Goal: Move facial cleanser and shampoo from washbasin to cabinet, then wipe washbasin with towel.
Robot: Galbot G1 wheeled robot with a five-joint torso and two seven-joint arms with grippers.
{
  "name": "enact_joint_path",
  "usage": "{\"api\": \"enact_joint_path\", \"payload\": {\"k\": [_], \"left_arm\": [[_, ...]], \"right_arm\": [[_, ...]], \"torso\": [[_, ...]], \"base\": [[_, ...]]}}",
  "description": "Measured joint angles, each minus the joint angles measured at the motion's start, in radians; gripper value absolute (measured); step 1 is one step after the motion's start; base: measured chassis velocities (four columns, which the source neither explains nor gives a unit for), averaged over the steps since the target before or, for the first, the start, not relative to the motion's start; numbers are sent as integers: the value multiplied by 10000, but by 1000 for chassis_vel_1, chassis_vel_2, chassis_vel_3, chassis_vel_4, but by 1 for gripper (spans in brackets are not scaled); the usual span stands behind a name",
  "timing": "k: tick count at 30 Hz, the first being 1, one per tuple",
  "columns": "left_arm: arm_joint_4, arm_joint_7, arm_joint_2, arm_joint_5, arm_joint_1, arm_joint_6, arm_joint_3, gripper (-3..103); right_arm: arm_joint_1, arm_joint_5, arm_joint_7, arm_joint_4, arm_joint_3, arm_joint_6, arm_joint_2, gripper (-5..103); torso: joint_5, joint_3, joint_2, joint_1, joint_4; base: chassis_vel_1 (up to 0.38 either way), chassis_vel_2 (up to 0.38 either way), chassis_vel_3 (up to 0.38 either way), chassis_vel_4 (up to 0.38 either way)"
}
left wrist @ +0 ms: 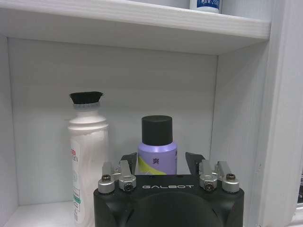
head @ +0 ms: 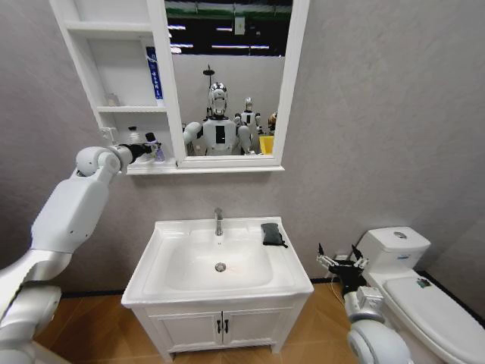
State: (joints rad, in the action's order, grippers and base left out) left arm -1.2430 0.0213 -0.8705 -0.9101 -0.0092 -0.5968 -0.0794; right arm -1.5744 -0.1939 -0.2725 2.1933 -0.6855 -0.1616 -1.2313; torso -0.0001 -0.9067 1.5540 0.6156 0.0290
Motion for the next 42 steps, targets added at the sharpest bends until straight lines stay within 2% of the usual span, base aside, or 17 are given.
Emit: {"api": "enact_joint_path", "payload": {"k": [2,4,5,7,9,13,15,19,21,26,28,32,34,38,40,41,42], "left_arm": [[116,-32,-51,52,-108,23,47,70],[167,-42,-72,75,-142,28,54,70],[231,-76,-94,89,-177,54,58,81],[239,-93,-94,92,-185,69,58,81],[93,-184,-18,73,-147,90,10,97],[-373,-396,169,-53,98,89,-195,98],[-1545,-937,648,-525,825,47,-613,100],[-2511,-1507,1096,-1070,1522,7,-932,100],[-3451,-2148,1479,-1581,2305,40,-1294,100],[-4715,-2968,1813,-2026,3406,364,-1806,100],[-5726,-3723,1912,-2098,4334,539,-2060,100],[-6634,-4365,1960,-2211,5620,970,-2596,100],[-7563,-5042,1972,-2210,7348,1424,-3452,100],[-8040,-5176,1840,-1790,8791,1549,-4272,100],[-8391,-4775,1254,-475,11174,1787,-6008,100],[-8391,-4775,1254,-475,11174,1787,-6008,100],[-8427,-4357,857,185,12219,1969,-6748,100]], "right_arm": [[-8,5,2,-27,6,29,-32,100],[-15,6,2,-34,6,41,-40,100],[-31,7,5,-42,3,64,-45,100],[-45,7,7,-45,-4,81,-43,100],[-42,4,8,-59,-21,103,-2,100],[1,-5,9,-64,-21,104,50,100],[87,-39,6,-60,8,98,102,100],[145,-47,6,-60,46,88,127,100],[177,-27,7,-78,127,76,112,100],[162,9,24,-35,218,65,52,100],[7,-7,-9,133,95,64,-8,100],[-62,-158,-161,328,16,-8,52,100],[-140,-521,-372,645,-25,-314,311,100],[-209,-678,-499,842,-51,-502,372,100],[-360,-713,-495,1055,-83,-706,414,100],[-360,-713,-495,1055,-83,-706,414,100],[-478,-758,-491,1145,-125,-789,462,100]], "torso": [[2,0,0,0,0],[2,0,0,0,1],[1,0,0,0,1],[2,0,0,0,1],[0,0,0,0,1],[2,0,0,0,3],[1,1,0,0,1],[-1,1,0,0,-6],[-1,2,1,-2,-5],[1,2,0,-1,2],[4,2,1,-2,2],[1,1,1,-1,7],[0,2,1,-2,-3],[1,2,1,-1,1],[4,2,1,0,3],[4,2,1,0,3],[3,3,1,-1,1]], "base": [[0,0,0,0],[0,0,0,0],[0,0,0,0],[0,0,0,0],[0,0,0,0],[0,0,0,0],[0,0,0,0],[0,0,0,0],[0,0,0,0],[0,0,0,0],[0,0,0,0],[0,0,0,0],[0,0,0,0],[0,0,0,0],[0,0,0,0],[0,0,0,0],[0,0,0,0]]}}
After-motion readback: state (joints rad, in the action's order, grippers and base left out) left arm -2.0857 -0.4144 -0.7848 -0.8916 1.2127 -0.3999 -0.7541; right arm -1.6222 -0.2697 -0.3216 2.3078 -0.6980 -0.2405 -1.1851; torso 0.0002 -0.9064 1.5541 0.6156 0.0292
